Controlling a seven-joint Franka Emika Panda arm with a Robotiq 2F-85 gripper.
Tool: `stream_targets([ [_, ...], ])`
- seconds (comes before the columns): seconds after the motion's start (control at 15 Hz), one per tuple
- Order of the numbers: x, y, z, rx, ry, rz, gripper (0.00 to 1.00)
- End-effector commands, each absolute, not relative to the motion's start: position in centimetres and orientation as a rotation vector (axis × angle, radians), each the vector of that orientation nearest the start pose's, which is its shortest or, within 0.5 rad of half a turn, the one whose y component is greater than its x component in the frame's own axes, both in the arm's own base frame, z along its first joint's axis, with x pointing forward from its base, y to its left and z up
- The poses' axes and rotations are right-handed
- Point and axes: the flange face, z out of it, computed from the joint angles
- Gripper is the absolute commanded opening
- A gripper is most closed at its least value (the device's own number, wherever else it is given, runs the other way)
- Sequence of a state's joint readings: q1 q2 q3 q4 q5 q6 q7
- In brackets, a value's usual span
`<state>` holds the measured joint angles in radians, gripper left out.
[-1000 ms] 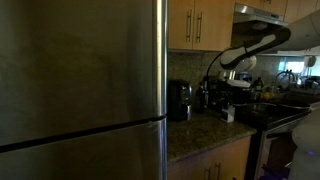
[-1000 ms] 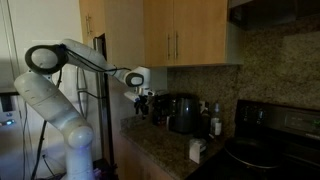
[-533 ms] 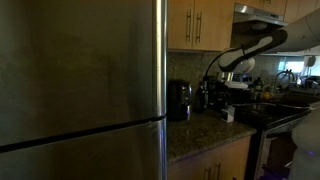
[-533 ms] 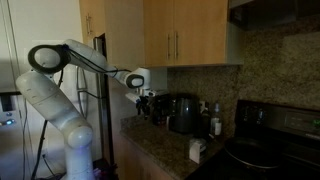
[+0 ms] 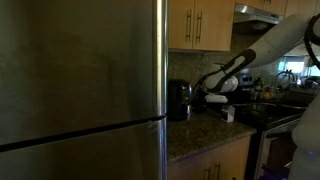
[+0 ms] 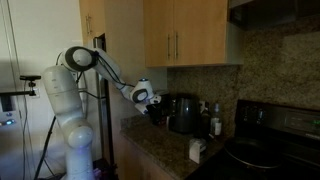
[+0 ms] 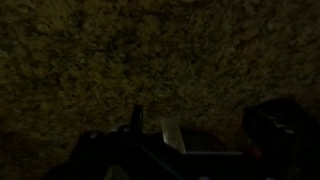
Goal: Remove the coffee kettle from the coffee maker
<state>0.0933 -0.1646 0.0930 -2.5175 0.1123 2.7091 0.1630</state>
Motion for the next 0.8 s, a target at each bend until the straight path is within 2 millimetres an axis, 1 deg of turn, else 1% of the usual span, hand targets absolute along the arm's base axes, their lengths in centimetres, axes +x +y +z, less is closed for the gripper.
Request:
stream_targets([
  [0.0, 47.5, 8.7, 37.3, -2.98, 0.116, -0.529, 1.0],
  [0.13, 47.6, 8.9, 37.3, -2.974, 0.126, -0.54, 1.0],
  [0.2, 48.5, 9.3, 36.6, -2.957, 0.111, -0.544, 1.0],
  [0.27, 49.1, 9.6, 36.1, -2.938, 0.071, -0.587, 1.0],
  [0.33, 49.8, 9.7, 35.9, -2.928, 0.071, -0.641, 1.0],
  [0.47, 50.4, 9.9, 35.5, -2.899, 0.055, -0.739, 1.0],
  [0.6, 51.0, 9.1, 34.9, -2.911, 0.018, -0.825, 1.0],
  [0.73, 51.1, 7.2, 34.3, -2.947, -0.029, -0.896, 1.0],
])
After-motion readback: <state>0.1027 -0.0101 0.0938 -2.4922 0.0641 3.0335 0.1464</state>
